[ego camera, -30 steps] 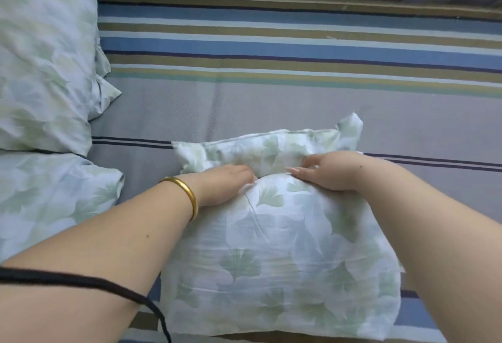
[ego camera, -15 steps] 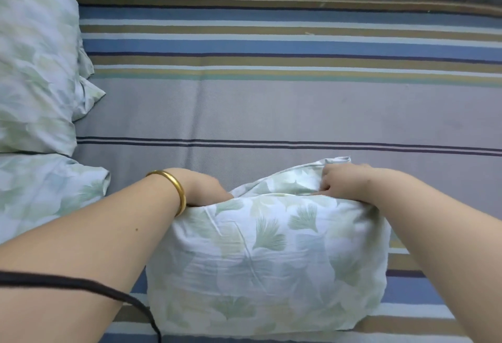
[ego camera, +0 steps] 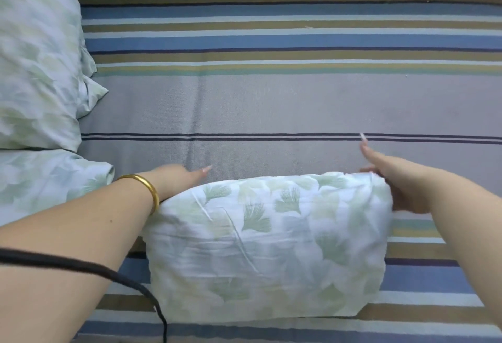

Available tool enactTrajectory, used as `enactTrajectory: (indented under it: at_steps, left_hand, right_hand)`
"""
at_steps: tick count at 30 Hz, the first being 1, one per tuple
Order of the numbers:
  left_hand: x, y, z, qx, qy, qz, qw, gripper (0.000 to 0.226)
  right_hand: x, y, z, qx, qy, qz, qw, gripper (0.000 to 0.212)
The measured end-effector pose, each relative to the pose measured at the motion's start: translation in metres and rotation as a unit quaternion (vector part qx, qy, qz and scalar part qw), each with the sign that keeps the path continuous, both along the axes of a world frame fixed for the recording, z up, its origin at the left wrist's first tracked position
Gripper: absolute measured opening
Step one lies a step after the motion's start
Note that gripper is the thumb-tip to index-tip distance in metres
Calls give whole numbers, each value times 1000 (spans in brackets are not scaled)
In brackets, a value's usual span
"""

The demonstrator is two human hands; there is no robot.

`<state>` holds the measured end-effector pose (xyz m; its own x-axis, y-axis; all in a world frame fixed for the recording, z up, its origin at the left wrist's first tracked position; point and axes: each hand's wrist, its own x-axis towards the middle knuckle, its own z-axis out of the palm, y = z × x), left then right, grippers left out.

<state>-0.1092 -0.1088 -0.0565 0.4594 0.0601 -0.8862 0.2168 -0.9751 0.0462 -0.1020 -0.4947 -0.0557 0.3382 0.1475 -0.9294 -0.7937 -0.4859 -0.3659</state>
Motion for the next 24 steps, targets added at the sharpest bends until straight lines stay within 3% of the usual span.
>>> enactTrajectory:
  at_steps: [1, 3, 4, 6, 7, 8, 10, 13, 16, 18, 20, 24]
  left_hand:
    - [3, -7, 8, -49, -47, -4, 998, 40]
    - [7, -28, 24, -159, -65, 51, 984, 21]
    - [9, -36, 28, -210, -38, 76, 974, 40]
    - [15, -52, 22, -243, 10, 26, 970, 105]
    - [15, -60, 23, -213, 11, -20, 977, 121]
    - [14, -66, 21, -186, -4, -56, 981, 121]
    - [13, -67, 15, -166, -42, -57, 984, 92]
    - [20, -53, 7, -183, -114, 25, 976, 56]
    - [36, -30, 5, -183, -237, 134, 945, 43]
    - [45, -15, 7, -191, -273, 214, 918, 41]
    - [45, 3, 11, -189, -249, 226, 923, 52]
    - [19, 20, 11, -151, -70, 133, 977, 95]
  right_hand:
    - [-10, -6, 0, 91, 27, -62, 994, 104]
    - [-29, -12, 1, 219, 44, -63, 973, 95]
    - [-35, -12, -2, 233, 33, -59, 970, 91]
    - [-36, -4, -11, 186, -5, -63, 981, 83]
    - [-32, 4, -12, 154, -36, -71, 985, 74]
    - [-27, 12, -11, 123, -70, -78, 987, 67]
    - [-14, 26, -6, 85, -102, -110, 985, 59]
    - [5, 43, -2, 53, -134, -162, 976, 57]
    - [29, 64, 2, -17, -202, -218, 955, 44]
    - [42, 73, 3, -30, -248, -243, 937, 37]
    - [44, 73, 6, -35, -232, -205, 950, 53]
    - [14, 49, 10, -80, 4, -88, 993, 97]
